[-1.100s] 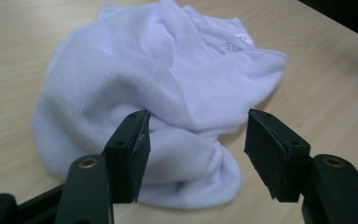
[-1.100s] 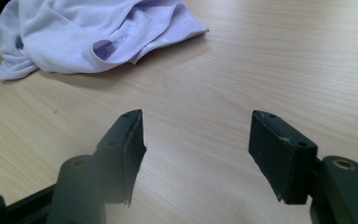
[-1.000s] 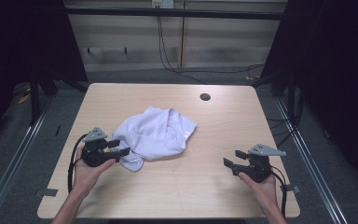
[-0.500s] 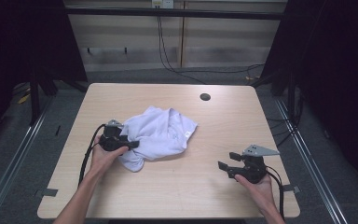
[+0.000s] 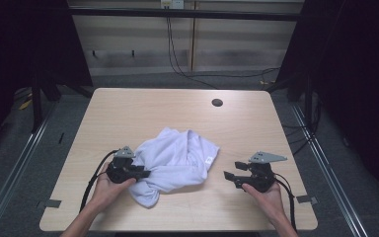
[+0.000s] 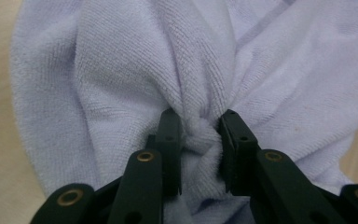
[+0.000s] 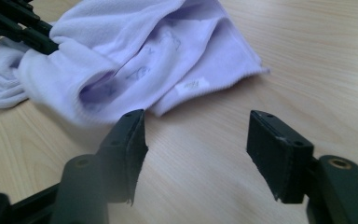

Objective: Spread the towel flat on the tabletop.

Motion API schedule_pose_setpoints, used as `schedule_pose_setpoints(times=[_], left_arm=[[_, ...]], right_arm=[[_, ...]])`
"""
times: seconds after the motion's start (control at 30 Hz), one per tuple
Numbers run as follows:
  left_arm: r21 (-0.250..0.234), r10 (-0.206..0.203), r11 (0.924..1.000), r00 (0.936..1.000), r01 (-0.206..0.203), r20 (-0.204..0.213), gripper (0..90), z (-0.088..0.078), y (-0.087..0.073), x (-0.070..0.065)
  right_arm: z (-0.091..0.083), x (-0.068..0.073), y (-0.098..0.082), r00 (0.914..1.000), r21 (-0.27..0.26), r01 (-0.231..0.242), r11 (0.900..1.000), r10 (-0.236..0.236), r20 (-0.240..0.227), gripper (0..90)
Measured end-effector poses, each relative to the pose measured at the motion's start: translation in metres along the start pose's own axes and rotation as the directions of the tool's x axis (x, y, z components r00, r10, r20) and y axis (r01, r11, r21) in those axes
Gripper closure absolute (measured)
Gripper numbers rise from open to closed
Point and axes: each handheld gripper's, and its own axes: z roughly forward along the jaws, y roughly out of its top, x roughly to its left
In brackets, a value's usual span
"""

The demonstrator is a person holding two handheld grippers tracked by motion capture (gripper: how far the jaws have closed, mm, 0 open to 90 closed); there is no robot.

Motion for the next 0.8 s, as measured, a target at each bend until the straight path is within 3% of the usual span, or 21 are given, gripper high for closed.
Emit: schedule_pose_setpoints(times=[0.1, 0.17, 0.2, 0.23, 0.27, 0.3, 0.4, 0.43, 0.5, 0.57, 0.6, 0.7, 0.73, 0.8], left_arm=[[0.010, 0.006, 0.9999, 1.0000, -0.006, -0.006, 70.3, -0.001, -0.006, -0.020], [0.021, 0.028, 0.9994, 0.9996, -0.028, 0.003, 68.3, -0.003, -0.007, -0.027], [0.027, 0.053, 0.9983, 0.9985, -0.053, -0.011, 67.4, -0.006, -0.011, -0.035], [0.029, 0.030, 0.9991, 0.9994, -0.030, 0.017, 66.9, -0.009, -0.014, -0.037], [0.029, 0.030, 0.9991, 0.9994, -0.030, 0.017, 65.2, -0.009, -0.014, -0.037], [0.029, 0.023, 0.9993, 0.9990, -0.025, 0.039, 64.1, -0.015, -0.017, -0.040], [-0.018, 0.017, 0.9997, 0.9997, -0.017, 0.019, 55.2, -0.025, -0.015, -0.041], [-0.051, 0.031, 0.9982, 0.9994, -0.031, -0.014, 52.0, -0.029, -0.011, -0.042], [-0.101, 0.050, 0.9934, 0.9983, -0.053, -0.028, 50.2, -0.037, 0.004, -0.040], [-0.110, 0.053, 0.9923, 0.9978, -0.057, -0.038, 48.6, -0.038, 0.011, -0.037], [-0.143, 0.027, 0.9892, 0.9987, -0.033, -0.044, 48.6, -0.034, 0.024, -0.027], [-0.167, 0.003, 0.9860, 0.9986, -0.011, -0.053, 47.9, -0.019, 0.039, -0.014], [-0.180, -0.016, 0.9836, 0.9992, 0.009, -0.037, 46.8, -0.013, 0.042, -0.010], [-0.158, -0.022, 0.9873, 0.9995, 0.017, -0.025, 45.2, 0.001, 0.048, -0.005]], right_arm=[[0.014, 0.005, 0.006, 0.9974, 0.034, 0.007, 0.999, -0.004, -0.072, 41.6], [0.016, 0.006, 0.007, 0.9965, 0.048, 0.007, 0.999, -0.003, -0.083, 42.4], [0.023, 0.010, 0.010, 0.9921, 0.061, 0.028, 0.998, -0.021, -0.124, 48.3], [0.025, 0.011, 0.011, 0.9906, 0.064, 0.032, 0.997, -0.024, -0.134, 49.0], [0.025, 0.011, 0.011, 0.9906, 0.064, 0.032, 0.997, -0.024, -0.134, 49.0], [0.032, 0.015, 0.014, 0.9854, 0.061, 0.038, 0.997, -0.027, -0.168, 53.8], [0.041, 0.019, 0.019, 0.9832, 0.064, 0.058, 0.996, -0.046, -0.177, 57.5], [0.043, 0.020, 0.021, 0.9823, 0.063, 0.063, 0.996, -0.050, -0.181, 59.6], [0.051, 0.021, 0.028, 0.9805, 0.069, 0.059, 0.996, -0.045, -0.191, 62.1], [0.060, 0.019, 0.033, 0.9795, 0.071, 0.050, 0.996, -0.035, -0.198, 62.6], [0.064, 0.019, 0.036, 0.9790, 0.082, 0.047, 0.996, -0.029, -0.202, 62.6], [0.079, 0.018, 0.039, 0.9804, 0.110, 0.048, 0.993, -0.026, -0.195, 63.0], [0.084, 0.018, 0.038, 0.9806, 0.116, 0.053, 0.992, -0.030, -0.194, 63.0], [0.092, 0.017, 0.034, 0.9838, 0.132, 0.051, 0.990, -0.028, -0.177, 60.3]])
